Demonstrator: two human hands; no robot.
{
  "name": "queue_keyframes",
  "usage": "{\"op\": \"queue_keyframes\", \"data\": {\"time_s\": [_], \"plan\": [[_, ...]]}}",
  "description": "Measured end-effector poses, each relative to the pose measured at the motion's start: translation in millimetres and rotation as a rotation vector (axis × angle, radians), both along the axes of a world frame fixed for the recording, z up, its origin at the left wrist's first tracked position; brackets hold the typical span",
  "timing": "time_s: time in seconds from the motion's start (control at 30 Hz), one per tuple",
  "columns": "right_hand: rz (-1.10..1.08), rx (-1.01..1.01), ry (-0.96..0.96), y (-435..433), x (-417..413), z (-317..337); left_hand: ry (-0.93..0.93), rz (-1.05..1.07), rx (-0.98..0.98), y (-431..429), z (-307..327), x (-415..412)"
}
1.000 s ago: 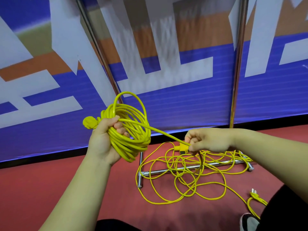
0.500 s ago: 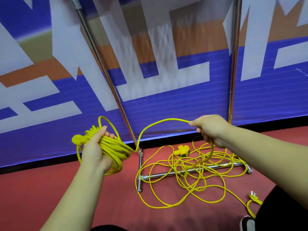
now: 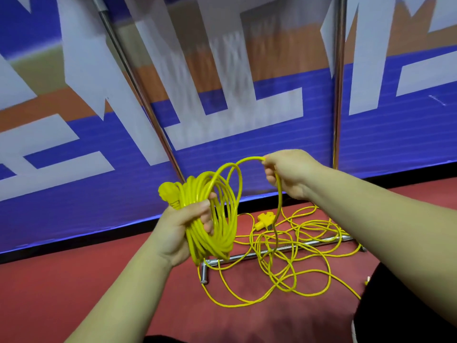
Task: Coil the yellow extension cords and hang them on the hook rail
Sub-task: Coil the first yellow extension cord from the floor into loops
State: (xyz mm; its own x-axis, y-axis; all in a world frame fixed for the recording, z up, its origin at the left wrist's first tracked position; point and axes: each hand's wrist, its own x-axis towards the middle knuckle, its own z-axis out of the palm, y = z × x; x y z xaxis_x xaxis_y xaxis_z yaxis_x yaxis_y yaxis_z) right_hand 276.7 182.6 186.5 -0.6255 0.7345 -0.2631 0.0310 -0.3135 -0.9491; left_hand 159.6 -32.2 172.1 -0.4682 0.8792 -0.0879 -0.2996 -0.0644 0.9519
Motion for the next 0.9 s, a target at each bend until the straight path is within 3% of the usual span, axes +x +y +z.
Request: {"op": "queue_keyframes", "data": {"time_s": [0.2, 0.43, 0.67, 0.9], "plan": [[0.219, 0.417, -0.051, -23.2, 8.0, 15.3, -0.011, 0.005, -0.097, 7.0, -9.8, 7.7], [0.456, 0.573, -0.043, -51.1, 15.1, 25.1, -0.106, 0.103, -0.038, 13.4, -9.8, 8.1], [0.349, 0.62, 0.014, -60.0, 9.5, 18.0, -0.296, 0.196, -0.067, 24.2, -7.7, 9.6], [0.337, 0.794, 0.01, -72.1, 8.9, 22.0, -0.267, 0.28, 0.008, 32.0, -10.7, 13.7]]}}
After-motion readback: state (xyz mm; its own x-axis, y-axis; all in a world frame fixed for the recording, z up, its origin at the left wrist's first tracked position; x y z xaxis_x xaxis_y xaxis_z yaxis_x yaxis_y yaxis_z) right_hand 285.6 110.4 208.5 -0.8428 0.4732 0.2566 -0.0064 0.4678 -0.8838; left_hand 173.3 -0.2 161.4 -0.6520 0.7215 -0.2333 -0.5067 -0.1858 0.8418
